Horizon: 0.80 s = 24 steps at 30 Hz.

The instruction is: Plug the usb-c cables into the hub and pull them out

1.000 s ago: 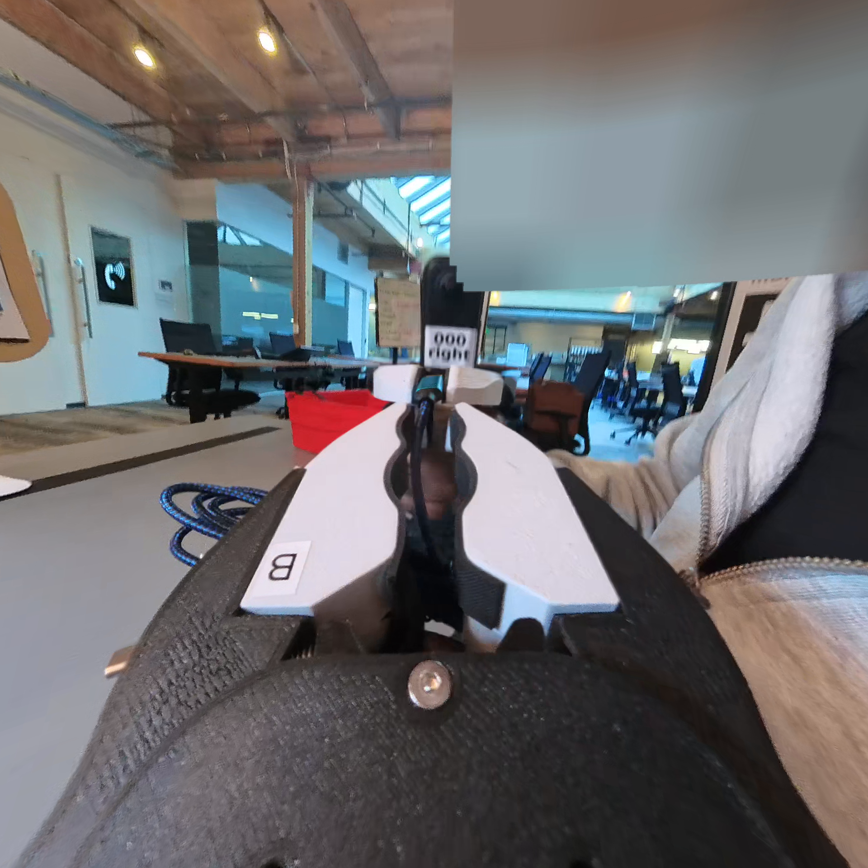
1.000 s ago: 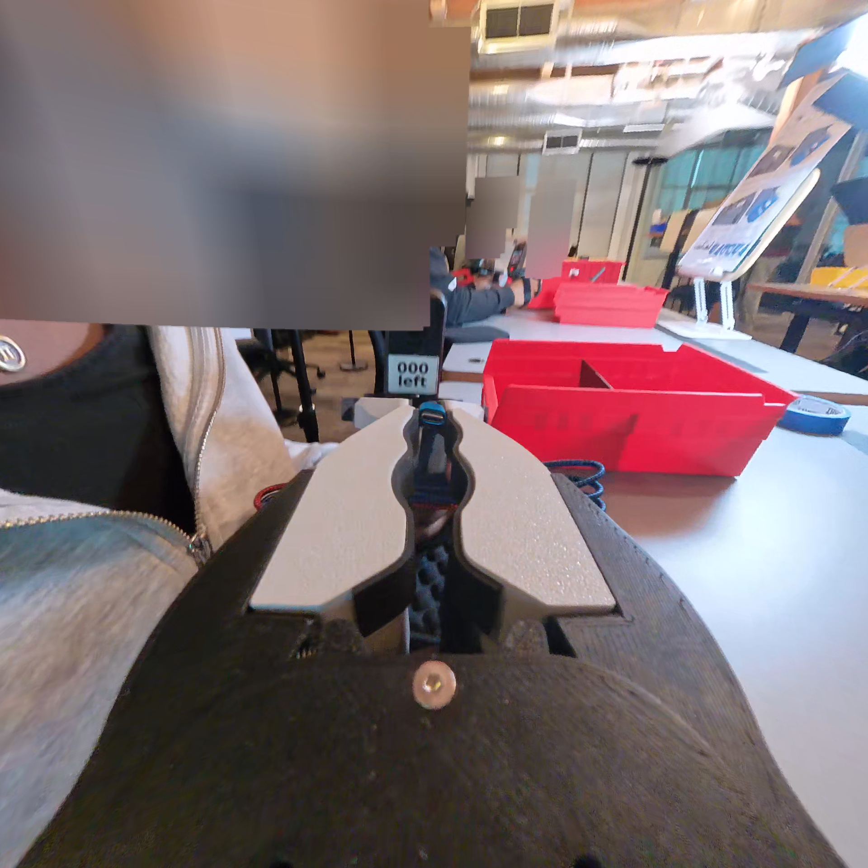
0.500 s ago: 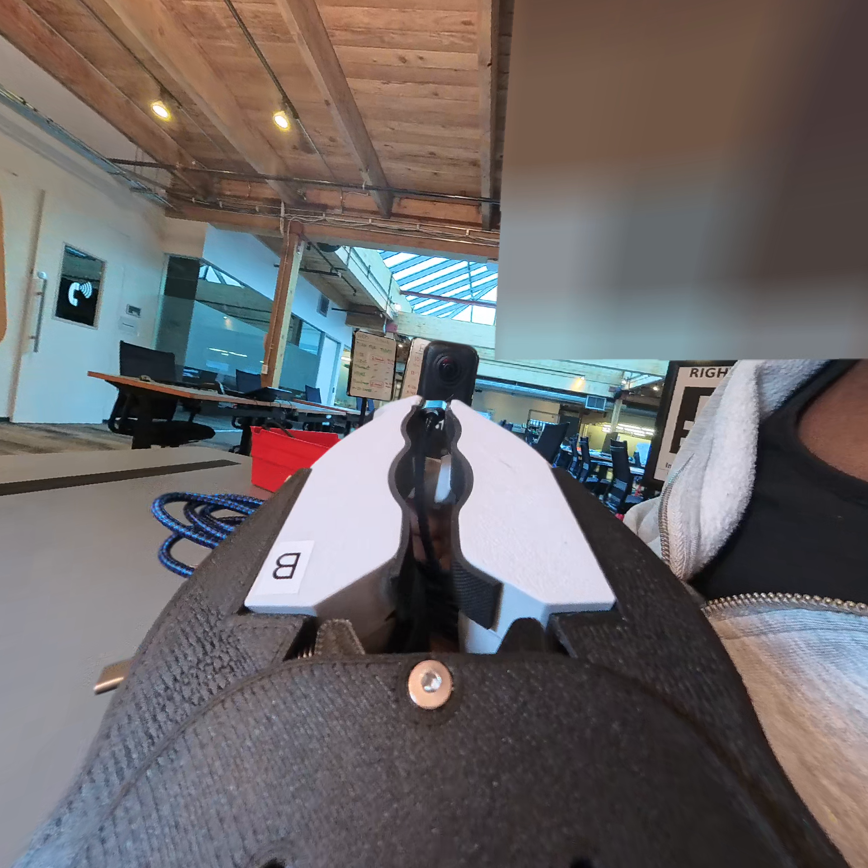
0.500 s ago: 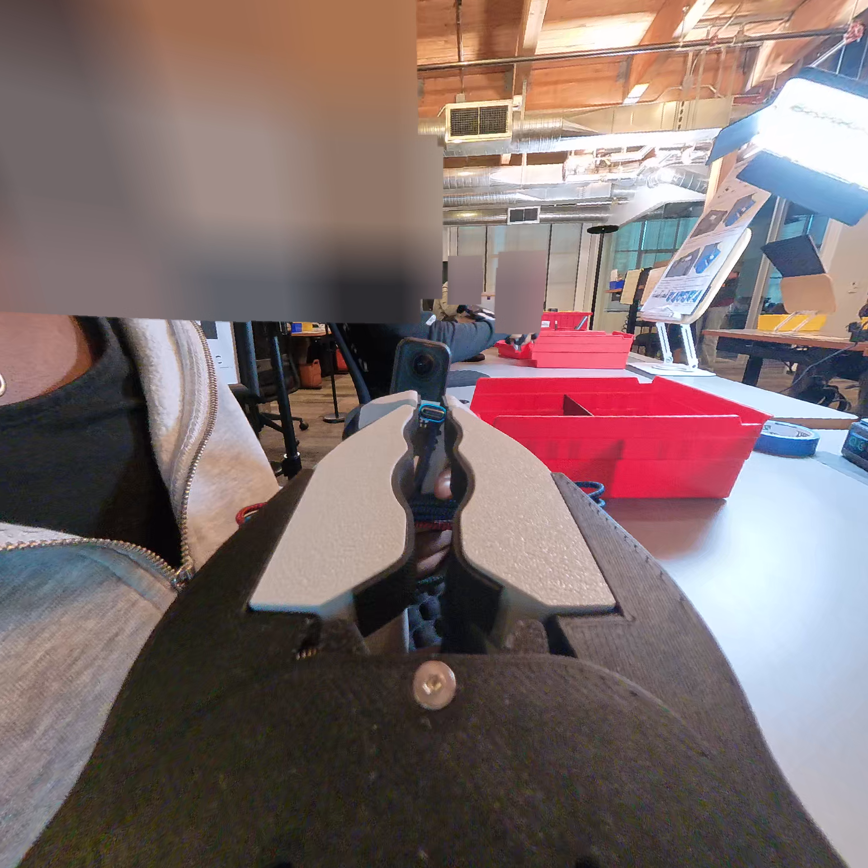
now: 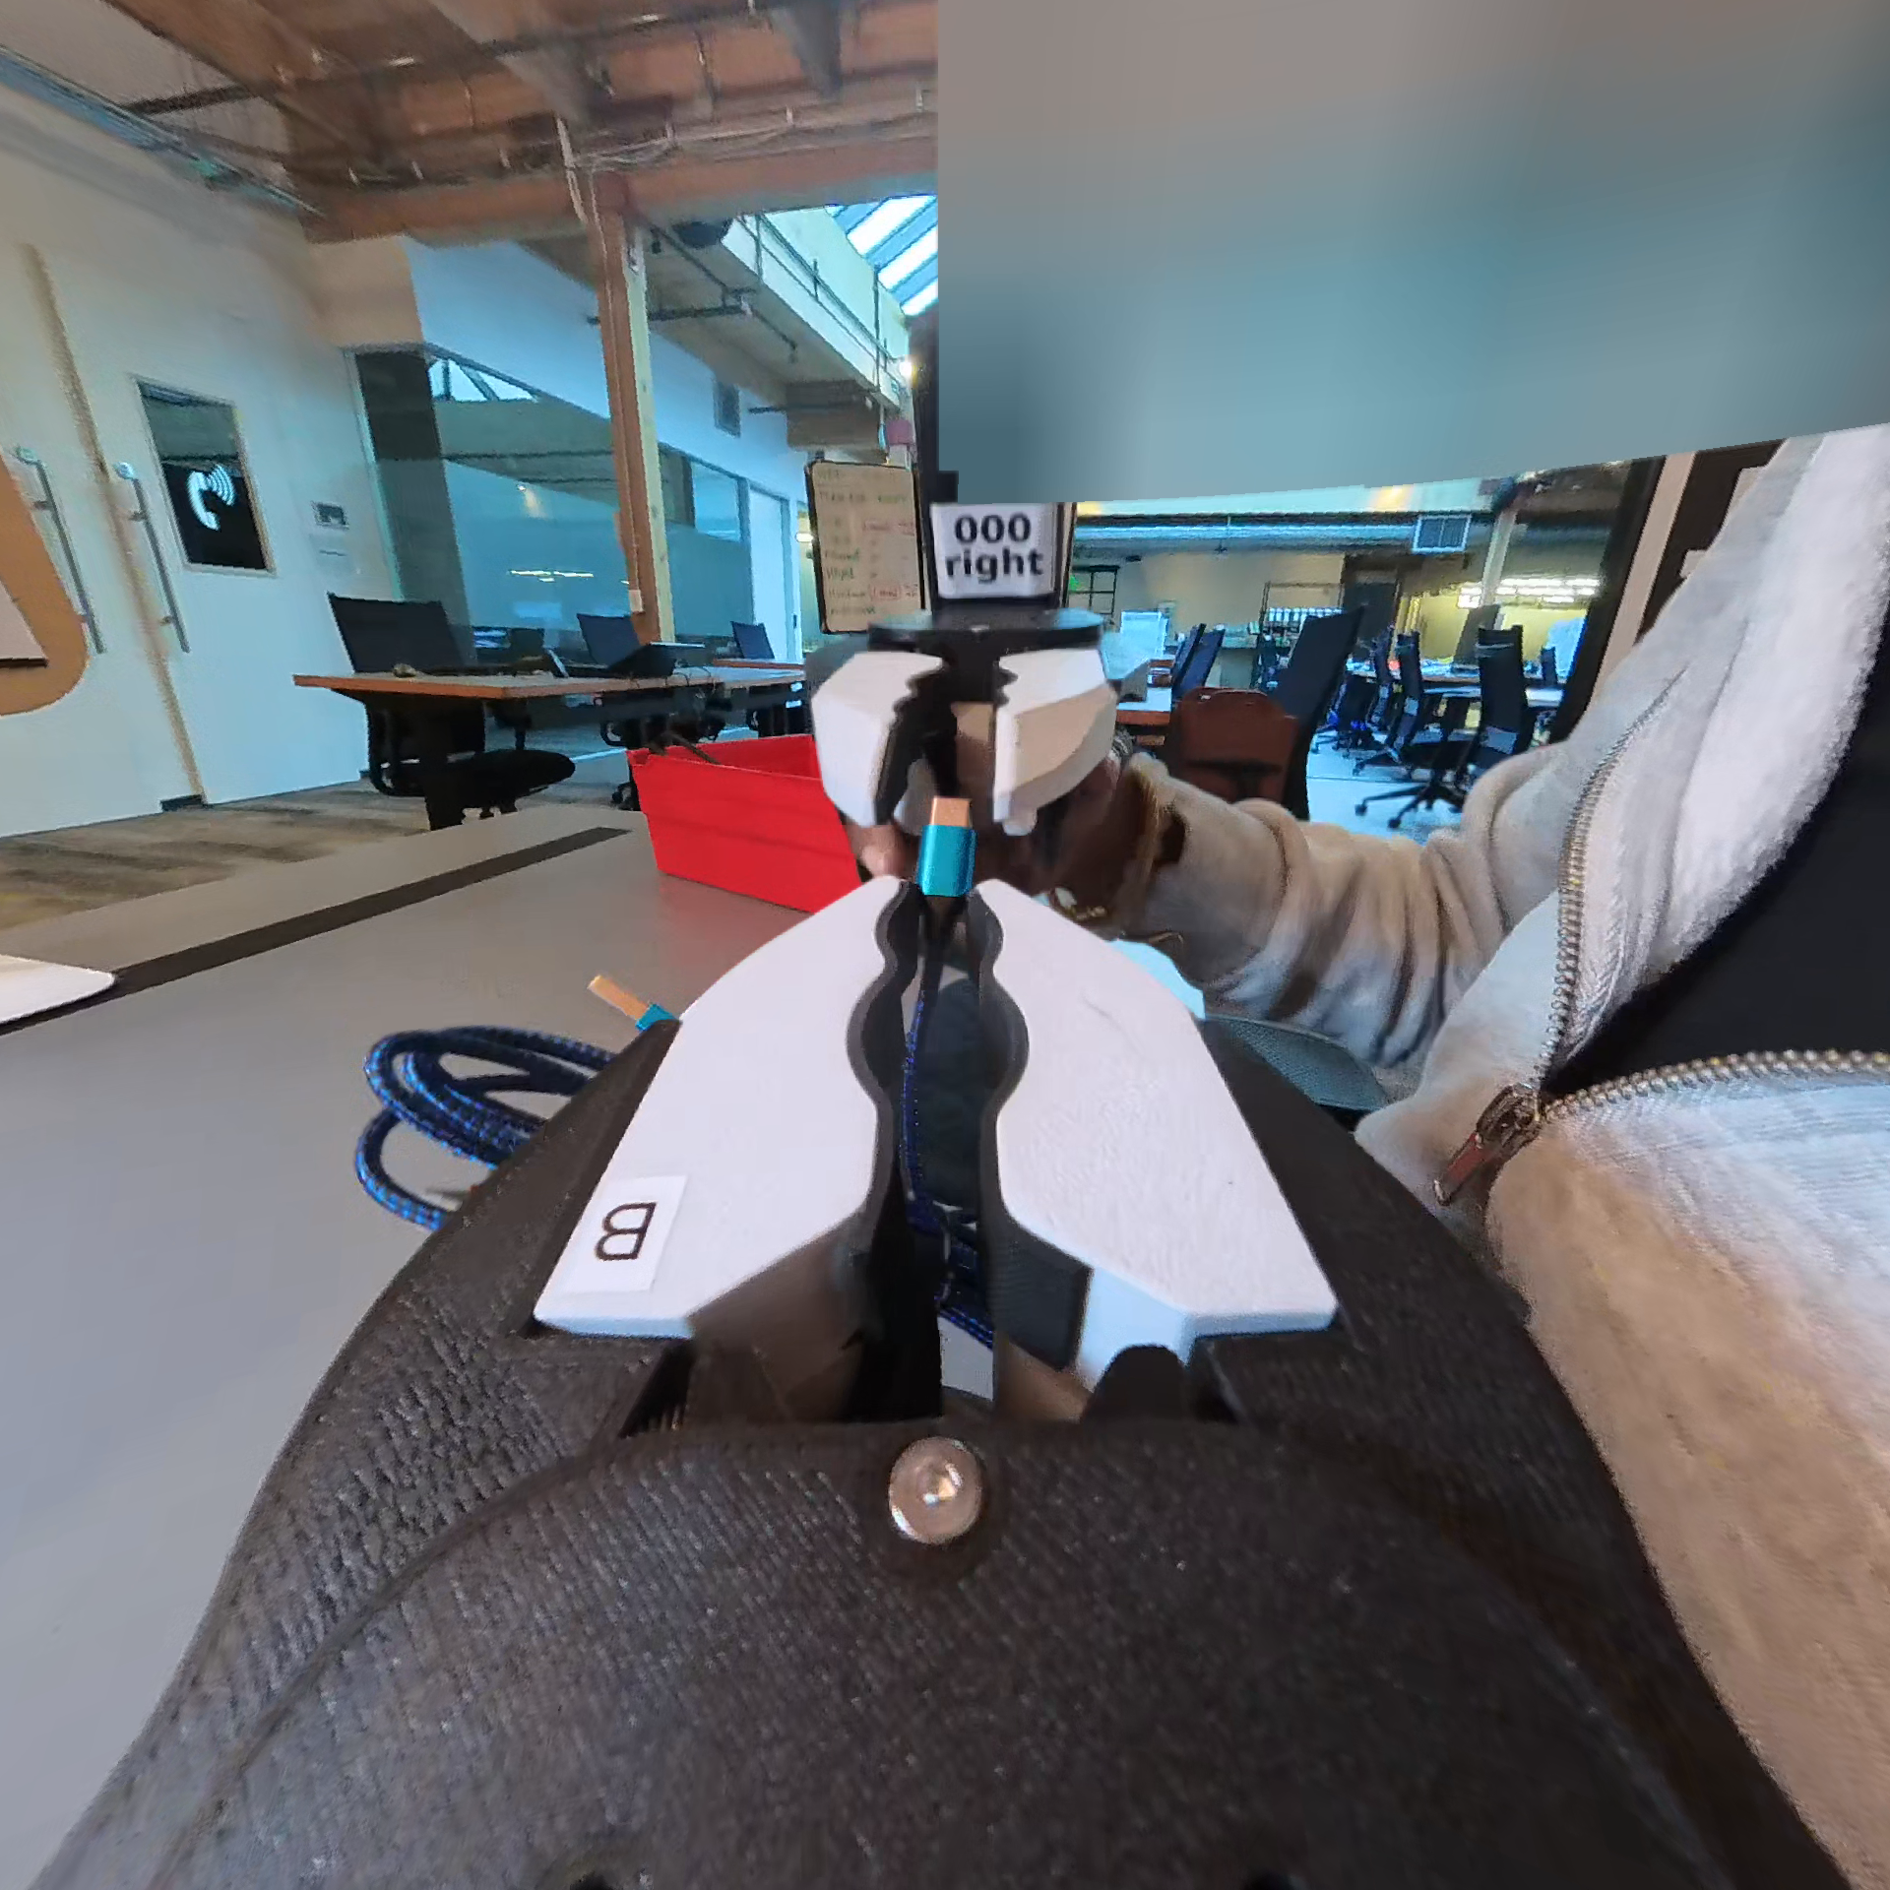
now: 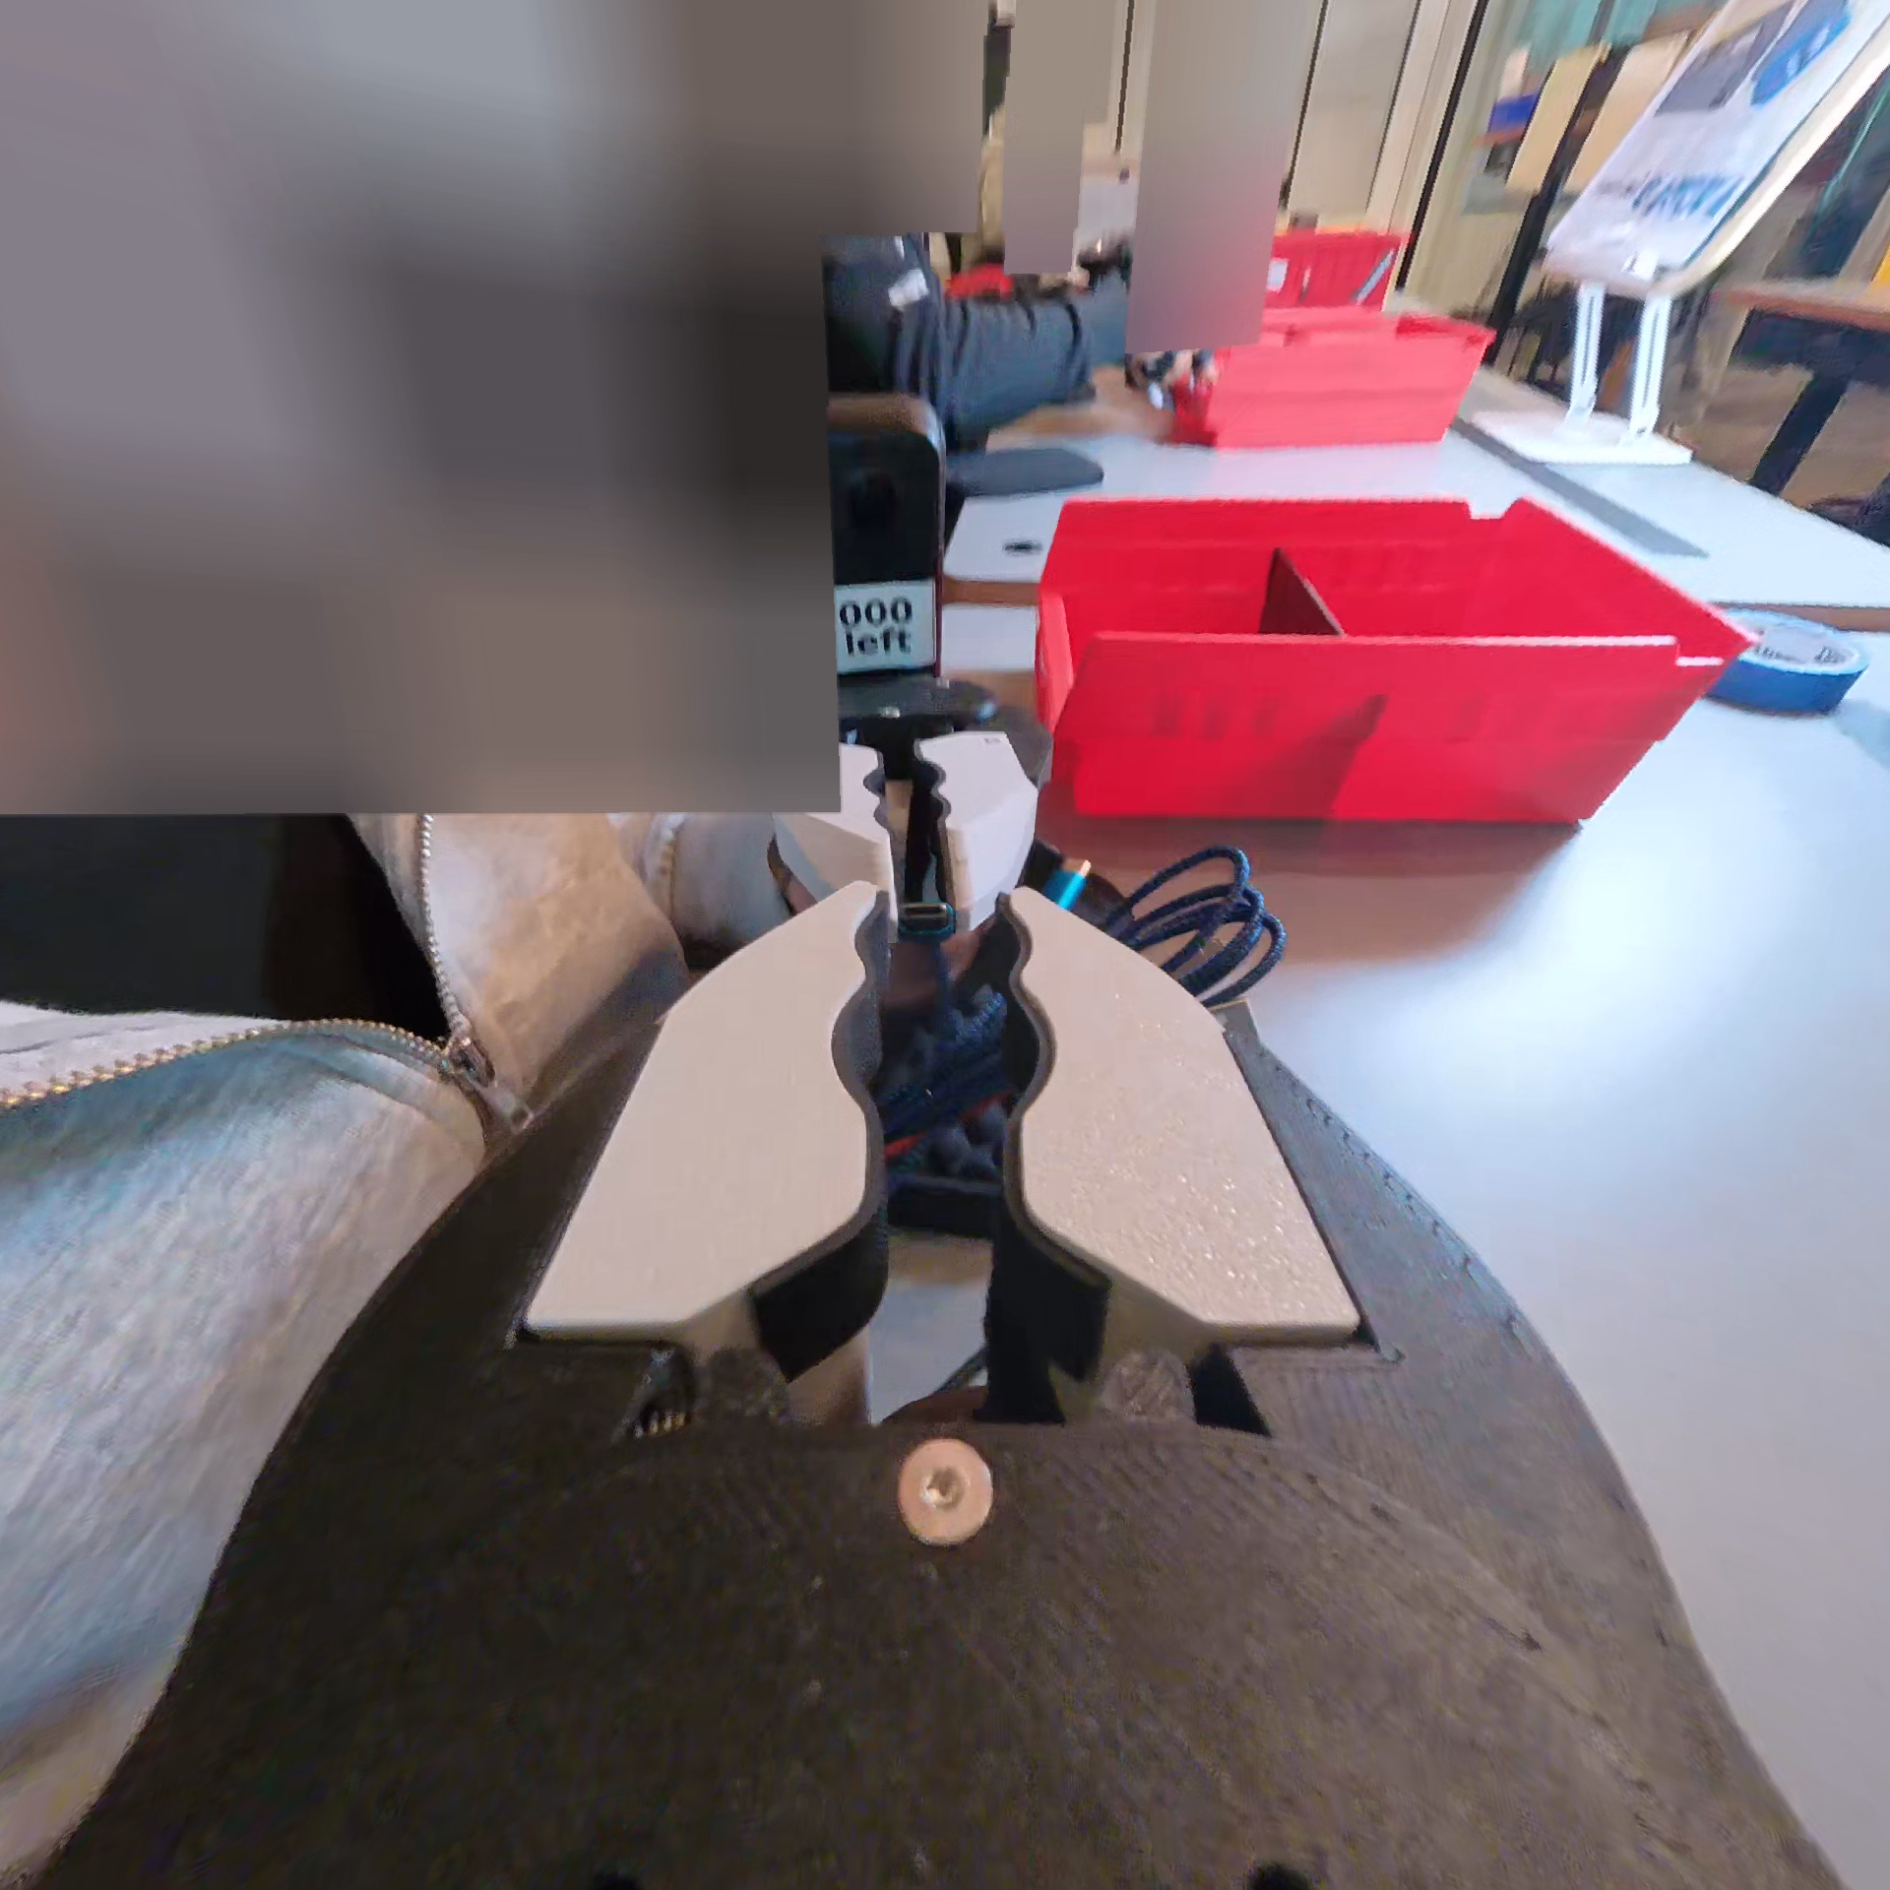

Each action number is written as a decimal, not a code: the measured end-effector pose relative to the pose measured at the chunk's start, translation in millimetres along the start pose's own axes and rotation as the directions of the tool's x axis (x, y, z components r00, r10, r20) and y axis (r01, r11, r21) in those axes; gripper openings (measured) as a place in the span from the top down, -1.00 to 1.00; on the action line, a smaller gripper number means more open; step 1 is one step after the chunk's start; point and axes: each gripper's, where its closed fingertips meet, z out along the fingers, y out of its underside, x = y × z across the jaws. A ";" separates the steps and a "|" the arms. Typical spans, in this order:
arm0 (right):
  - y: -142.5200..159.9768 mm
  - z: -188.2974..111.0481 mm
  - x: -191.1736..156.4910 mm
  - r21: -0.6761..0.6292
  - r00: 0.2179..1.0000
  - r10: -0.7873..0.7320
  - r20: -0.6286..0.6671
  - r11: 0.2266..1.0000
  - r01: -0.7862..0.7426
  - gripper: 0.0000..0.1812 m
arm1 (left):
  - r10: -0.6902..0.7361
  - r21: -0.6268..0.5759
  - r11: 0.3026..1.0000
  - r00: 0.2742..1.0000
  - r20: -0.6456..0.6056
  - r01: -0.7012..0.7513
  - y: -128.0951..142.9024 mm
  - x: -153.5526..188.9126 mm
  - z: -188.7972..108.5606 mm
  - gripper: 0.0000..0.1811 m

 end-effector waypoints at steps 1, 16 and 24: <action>3.2 1.8 -0.5 -0.046 1.000 -0.013 0.001 0.999 0.013 0.80 | 0.002 -0.003 1.000 1.000 -0.003 -0.002 0.6 0.5 0.7 0.90; -21.3 -6.2 7.8 0.064 0.996 -0.094 -0.009 0.993 0.094 0.90 | 0.073 0.400 0.909 0.989 0.128 -0.118 -75.7 -16.5 -55.9 0.59; -88.3 -32.3 9.9 0.379 0.995 -0.082 0.061 0.924 0.053 0.89 | 0.066 -0.018 0.998 0.876 0.478 -0.065 -9.6 -92.7 -56.2 0.56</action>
